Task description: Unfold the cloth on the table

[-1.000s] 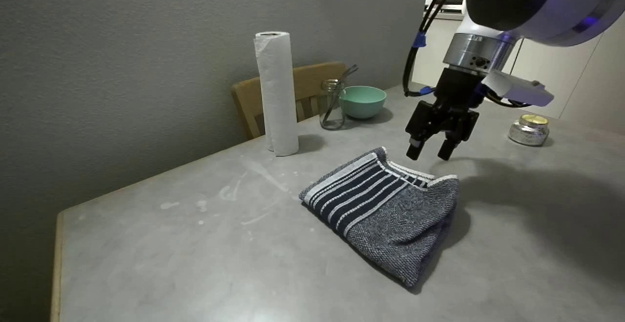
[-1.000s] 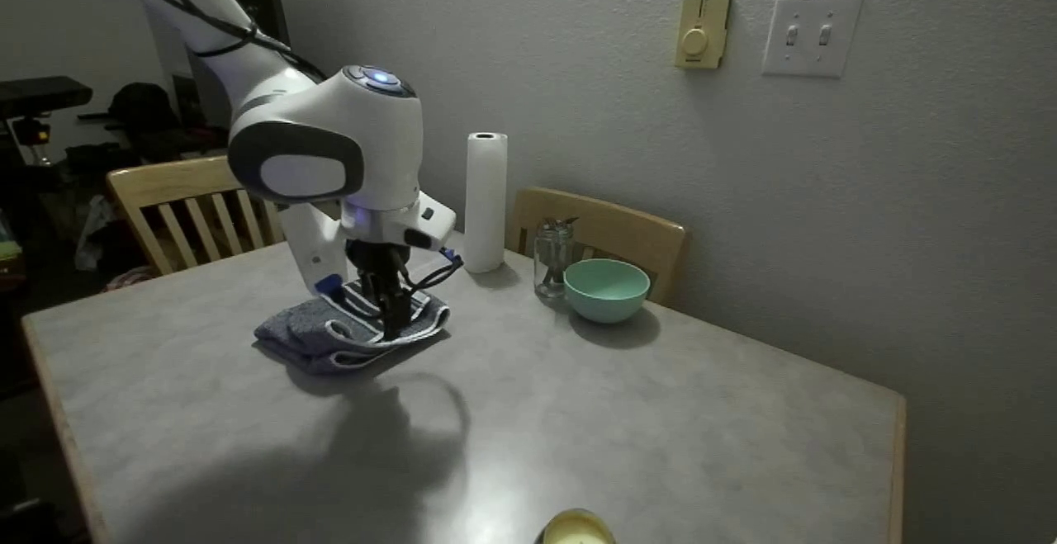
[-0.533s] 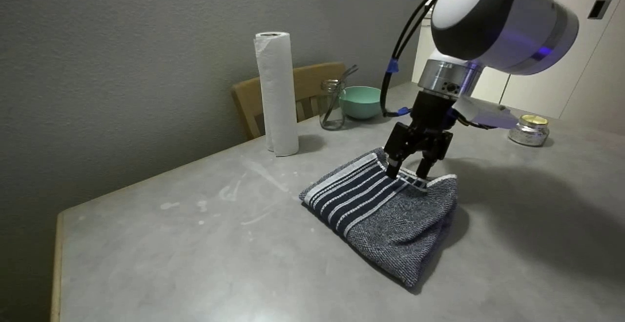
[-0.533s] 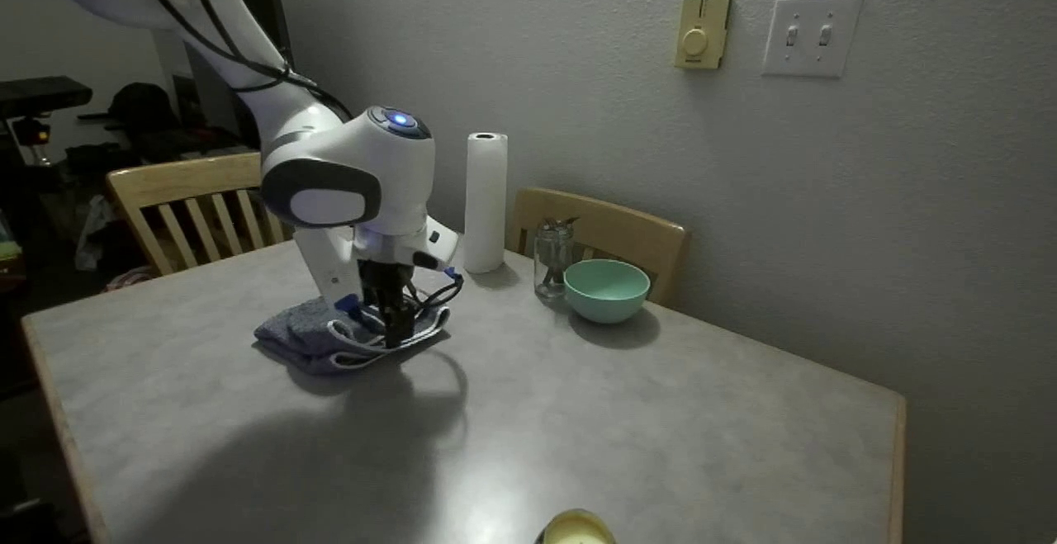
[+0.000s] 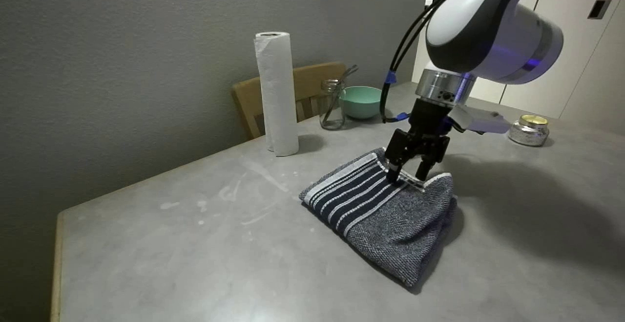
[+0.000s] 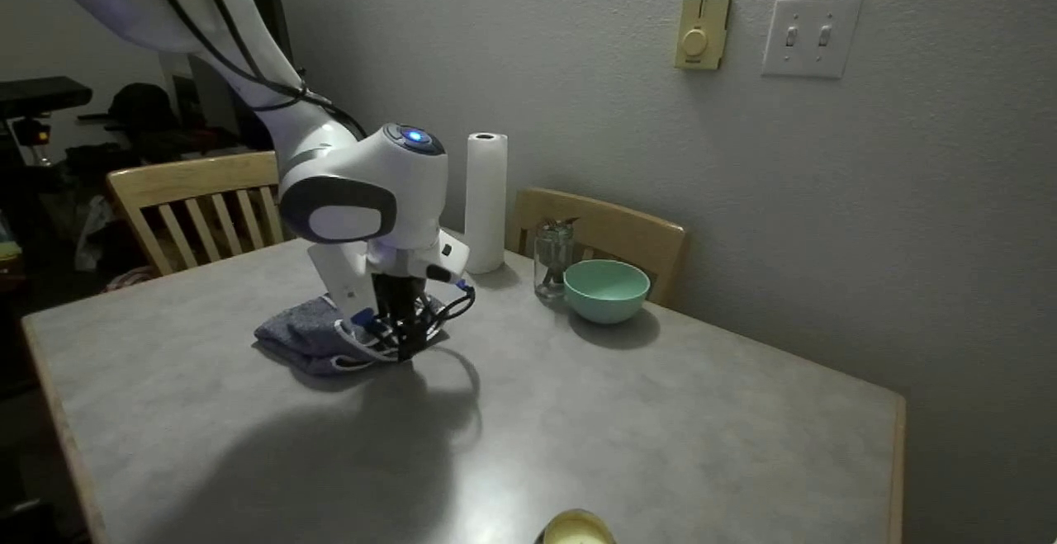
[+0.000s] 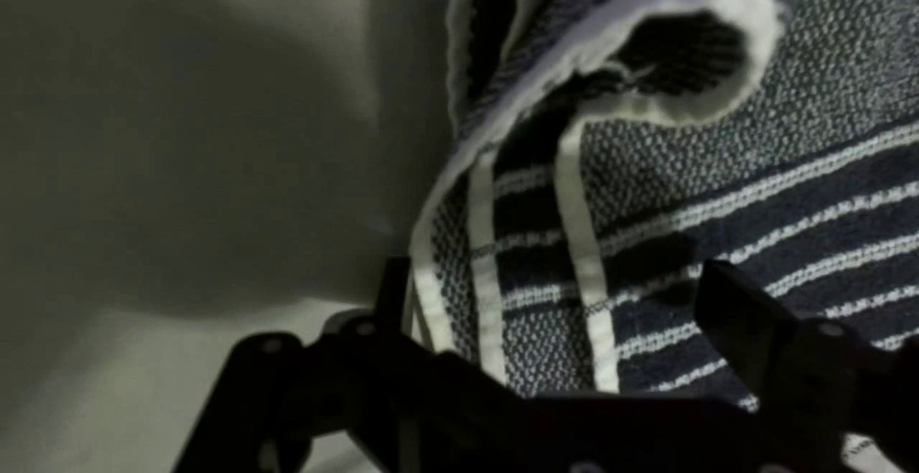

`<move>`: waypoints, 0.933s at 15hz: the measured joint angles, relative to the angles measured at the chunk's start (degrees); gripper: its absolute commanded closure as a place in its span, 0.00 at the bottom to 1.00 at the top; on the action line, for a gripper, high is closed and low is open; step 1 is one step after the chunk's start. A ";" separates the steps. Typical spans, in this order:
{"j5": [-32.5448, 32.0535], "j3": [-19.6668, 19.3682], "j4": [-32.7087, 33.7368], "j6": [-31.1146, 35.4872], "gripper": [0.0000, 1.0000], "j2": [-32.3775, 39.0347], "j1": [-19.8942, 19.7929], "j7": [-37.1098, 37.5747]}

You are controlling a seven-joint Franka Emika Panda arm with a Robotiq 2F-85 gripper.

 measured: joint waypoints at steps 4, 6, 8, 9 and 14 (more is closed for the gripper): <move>-2.46 -0.57 0.38 0.18 0.00 -0.53 -0.27 0.08; -2.59 -0.58 0.38 0.18 0.00 -0.81 -0.75 0.08; -1.71 -0.08 0.32 0.13 0.00 -0.82 -1.83 -0.09; -0.75 0.51 0.20 0.11 0.00 -0.79 -2.69 -0.47; 2.80 3.14 -0.32 -0.05 0.00 0.39 -5.65 -2.04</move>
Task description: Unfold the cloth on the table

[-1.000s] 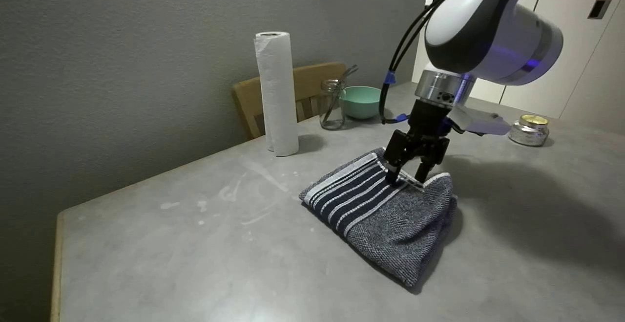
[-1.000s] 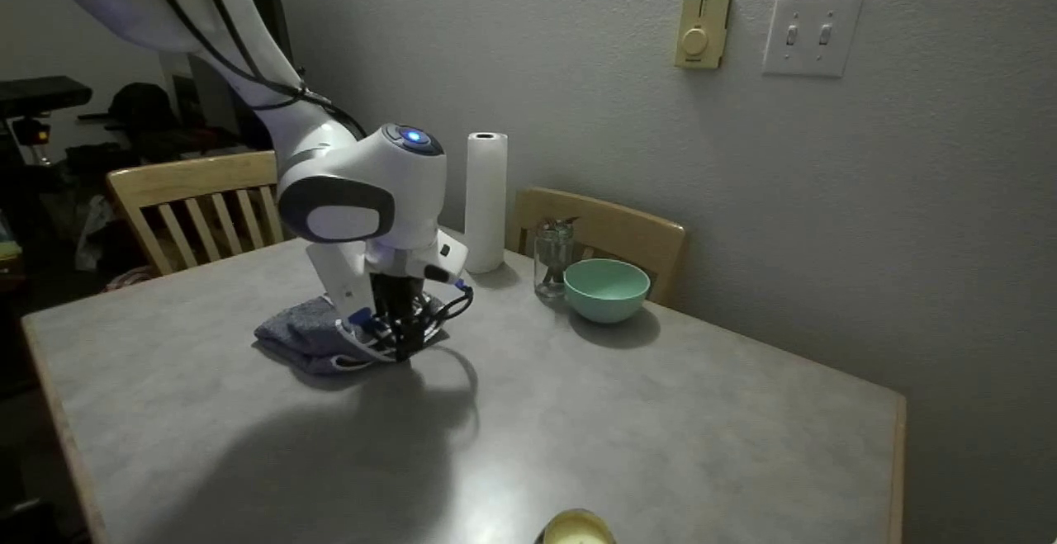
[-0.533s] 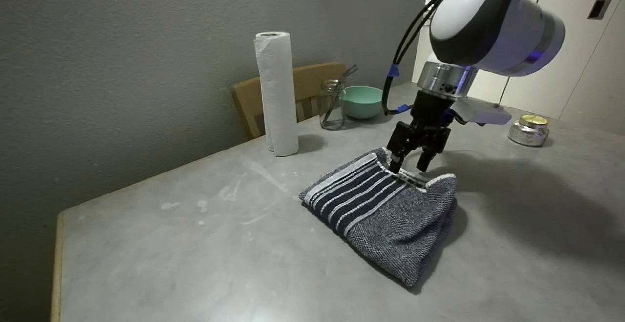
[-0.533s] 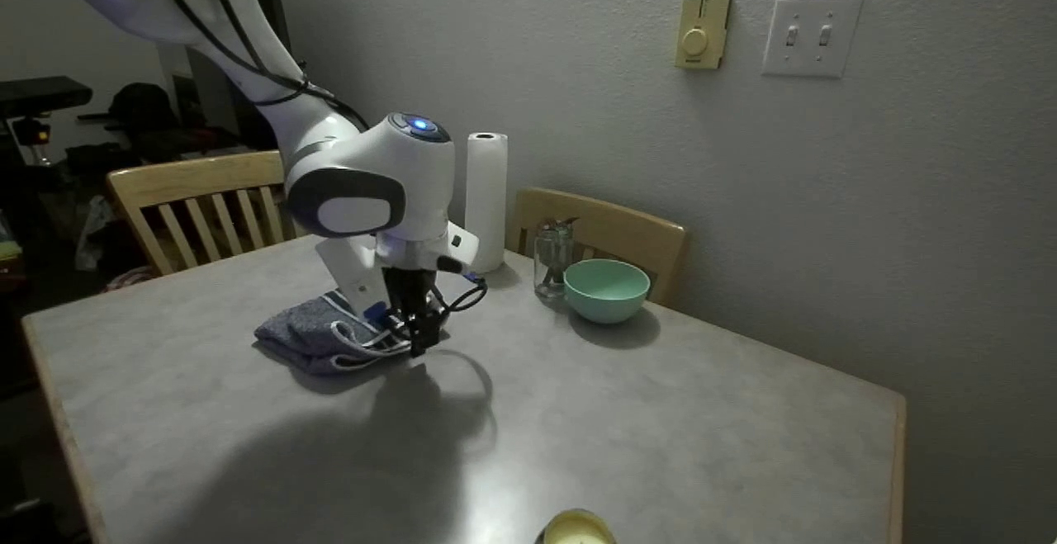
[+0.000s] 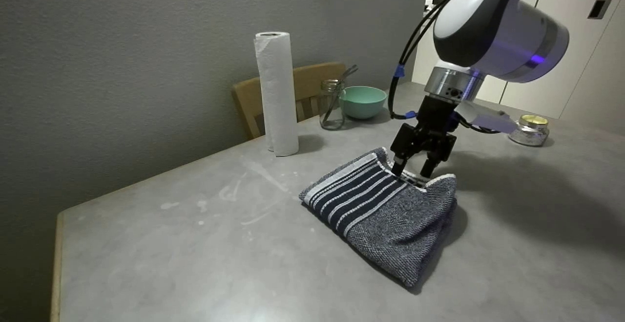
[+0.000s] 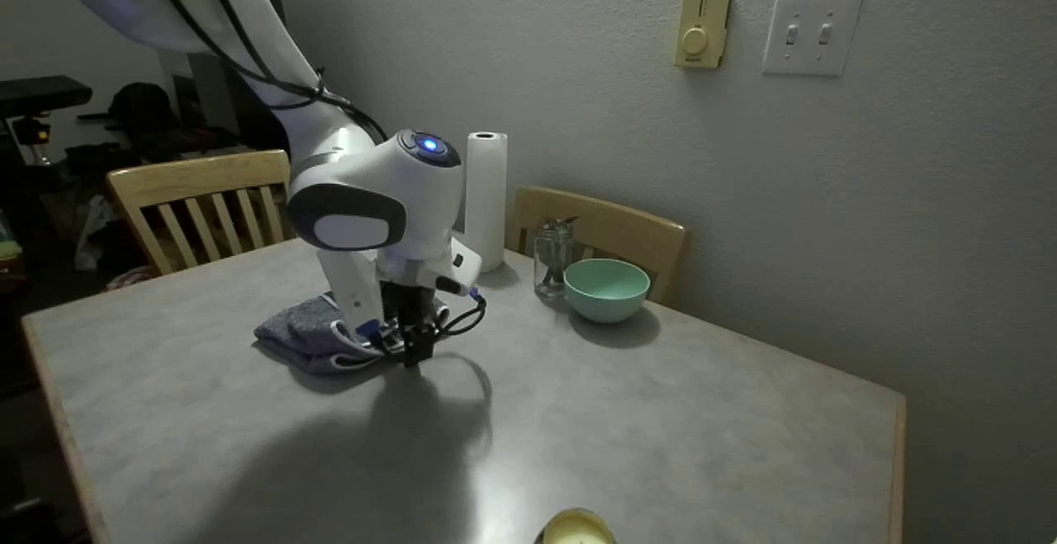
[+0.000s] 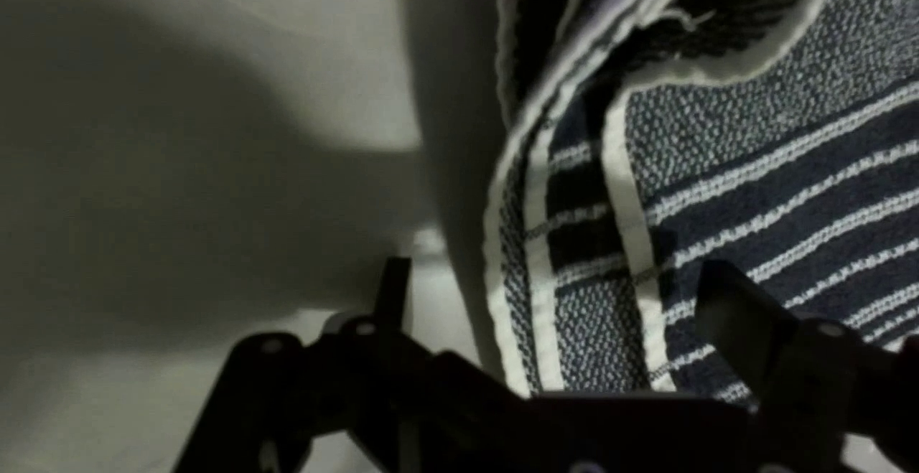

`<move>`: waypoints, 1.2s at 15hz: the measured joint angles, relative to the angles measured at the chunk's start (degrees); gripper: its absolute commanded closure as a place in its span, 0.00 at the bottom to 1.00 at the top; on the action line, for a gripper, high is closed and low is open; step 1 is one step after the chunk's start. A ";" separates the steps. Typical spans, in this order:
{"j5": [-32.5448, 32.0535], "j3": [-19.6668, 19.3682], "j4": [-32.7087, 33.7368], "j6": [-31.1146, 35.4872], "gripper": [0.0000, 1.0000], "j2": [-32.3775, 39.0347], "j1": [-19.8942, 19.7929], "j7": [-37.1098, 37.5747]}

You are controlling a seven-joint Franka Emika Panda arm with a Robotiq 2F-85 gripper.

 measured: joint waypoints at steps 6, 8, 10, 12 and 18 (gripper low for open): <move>1.20 2.14 0.00 -0.53 0.00 0.62 -0.34 -0.13; 1.20 2.49 0.01 -0.61 0.00 0.68 -0.33 -0.13; 1.20 2.61 0.02 -0.64 0.02 0.70 -0.33 -0.13; 1.20 2.61 0.04 -0.64 0.04 0.70 -0.33 -0.13; 1.20 2.59 0.05 -0.64 0.59 0.47 -0.52 -0.13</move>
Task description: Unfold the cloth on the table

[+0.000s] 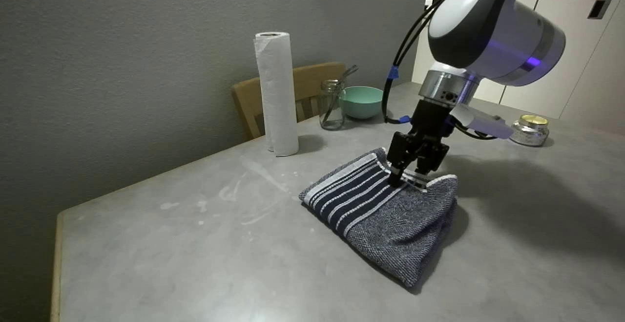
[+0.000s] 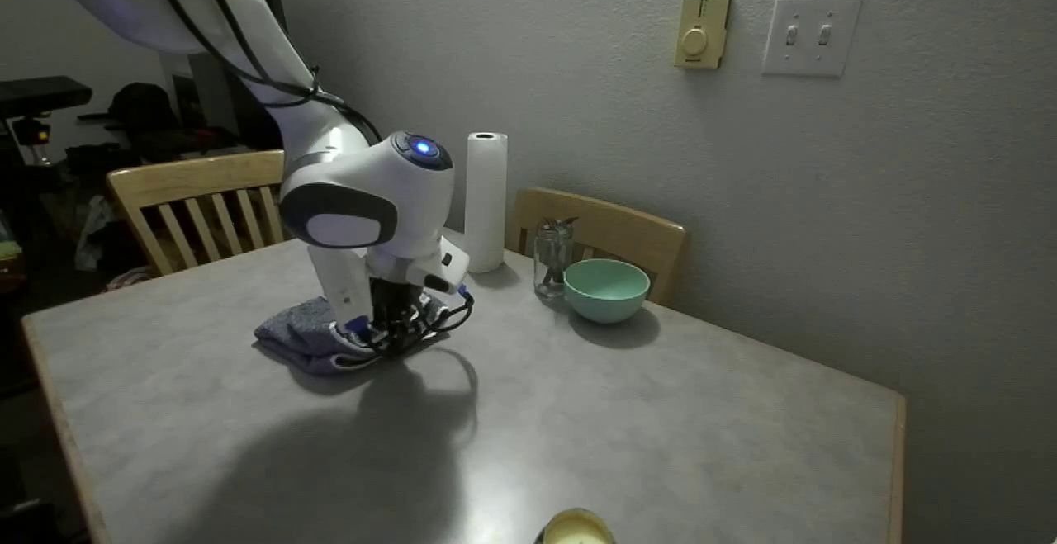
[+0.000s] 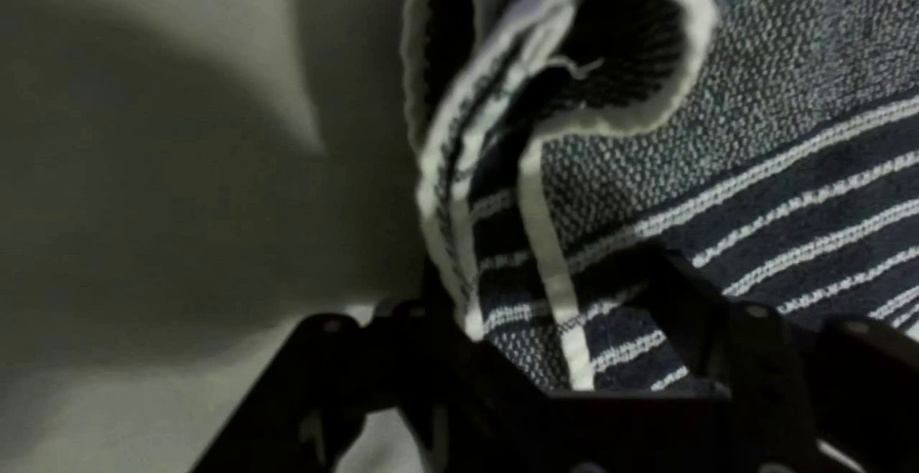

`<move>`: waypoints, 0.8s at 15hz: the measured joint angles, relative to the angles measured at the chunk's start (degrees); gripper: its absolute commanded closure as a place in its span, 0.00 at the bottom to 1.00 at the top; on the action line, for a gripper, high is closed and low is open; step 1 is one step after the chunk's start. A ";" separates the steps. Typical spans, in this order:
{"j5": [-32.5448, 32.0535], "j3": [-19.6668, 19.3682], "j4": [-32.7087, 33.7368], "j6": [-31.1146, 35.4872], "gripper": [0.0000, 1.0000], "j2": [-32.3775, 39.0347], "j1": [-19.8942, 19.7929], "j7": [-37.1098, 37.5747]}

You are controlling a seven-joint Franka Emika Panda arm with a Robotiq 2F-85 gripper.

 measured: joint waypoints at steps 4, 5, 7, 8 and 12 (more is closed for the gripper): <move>0.00 0.02 0.00 0.00 0.88 0.06 0.00 -0.06; 0.00 0.03 -0.01 0.00 0.93 0.11 0.00 -0.07; 0.00 0.06 0.00 0.00 1.00 0.23 0.10 -0.07; 0.00 0.06 0.01 0.02 0.99 0.20 0.21 -0.07; -0.65 -0.65 -0.03 0.15 0.97 -0.07 1.13 0.49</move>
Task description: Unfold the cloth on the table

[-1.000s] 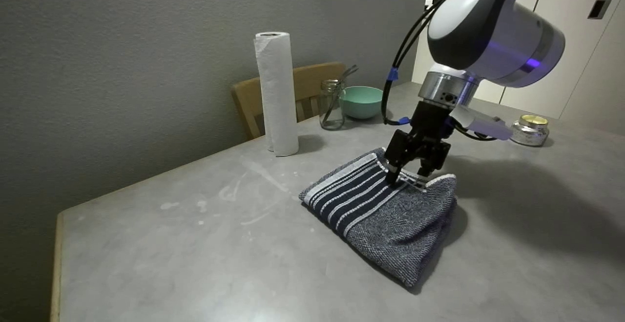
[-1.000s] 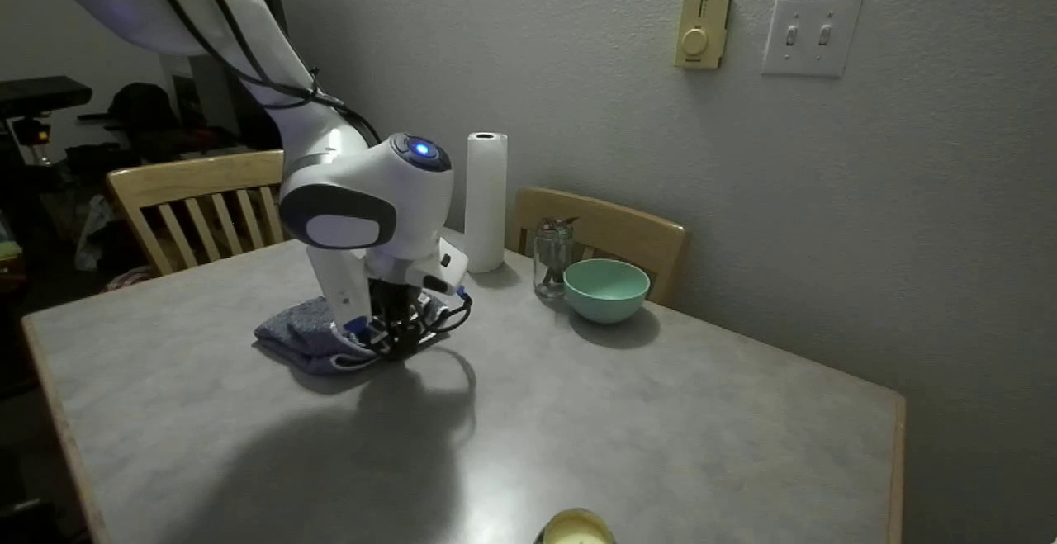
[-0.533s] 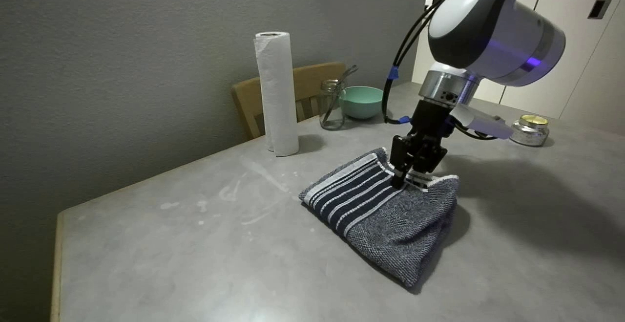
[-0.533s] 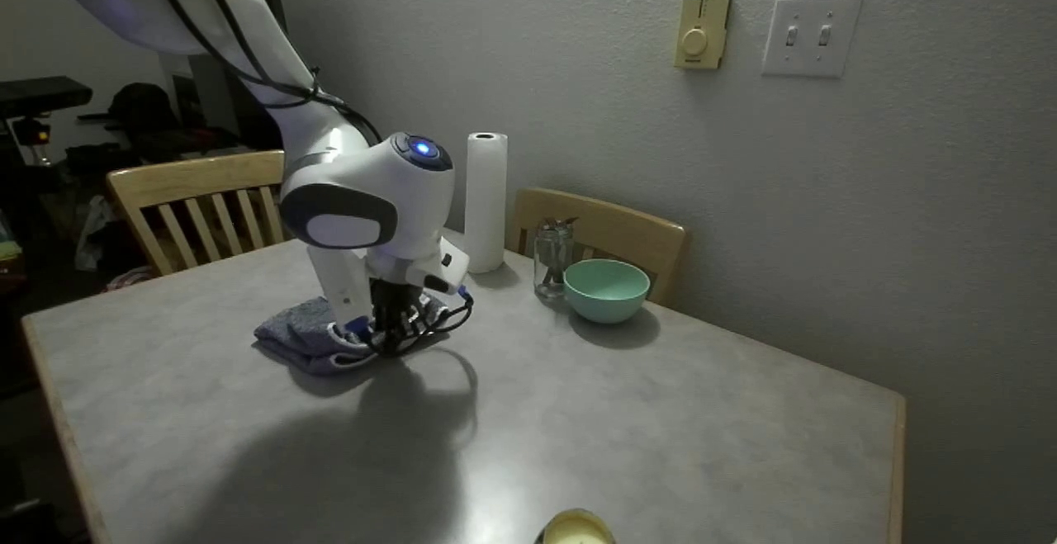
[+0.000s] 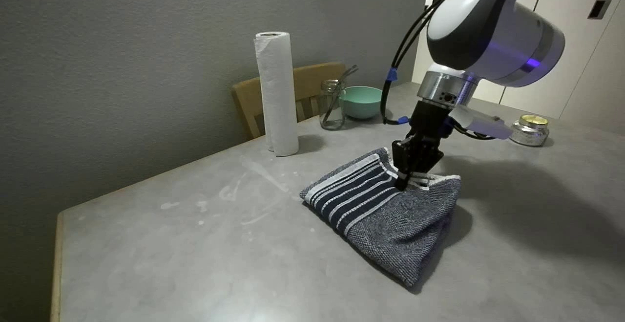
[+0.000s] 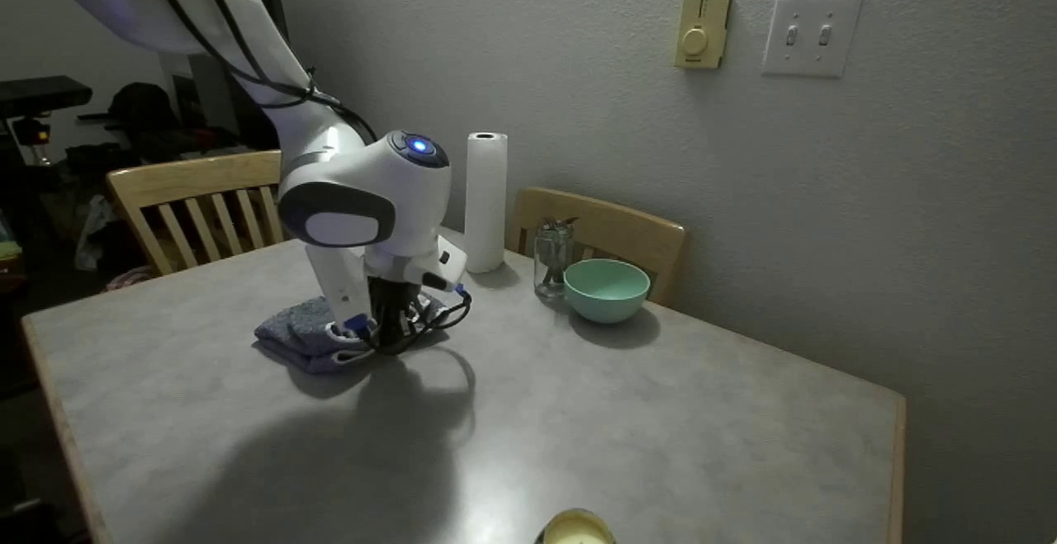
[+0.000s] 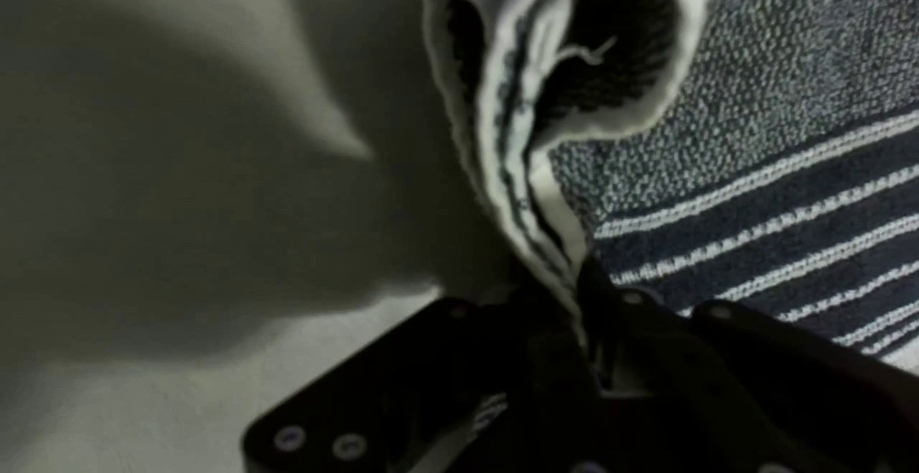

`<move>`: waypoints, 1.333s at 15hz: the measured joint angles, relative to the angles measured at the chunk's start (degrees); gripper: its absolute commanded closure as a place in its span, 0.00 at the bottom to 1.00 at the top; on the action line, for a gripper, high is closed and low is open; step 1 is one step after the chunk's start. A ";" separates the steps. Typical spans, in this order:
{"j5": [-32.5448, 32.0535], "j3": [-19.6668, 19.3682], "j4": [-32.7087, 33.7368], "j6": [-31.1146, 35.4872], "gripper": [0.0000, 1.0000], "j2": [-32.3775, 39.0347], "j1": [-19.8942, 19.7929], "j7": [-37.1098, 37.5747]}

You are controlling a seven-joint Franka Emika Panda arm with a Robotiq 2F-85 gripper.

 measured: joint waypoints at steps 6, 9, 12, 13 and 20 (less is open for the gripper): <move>-1.93 -2.50 -0.44 1.15 0.97 -1.31 1.63 2.47; -1.93 -4.19 -1.11 1.56 0.56 -2.37 1.06 2.47; -1.93 -5.14 -1.56 1.56 0.35 -2.78 0.71 2.47; -1.96 -5.24 -1.63 1.56 0.27 -2.78 0.71 2.47; -3.11 -5.32 -1.77 1.56 0.00 -2.78 1.05 3.24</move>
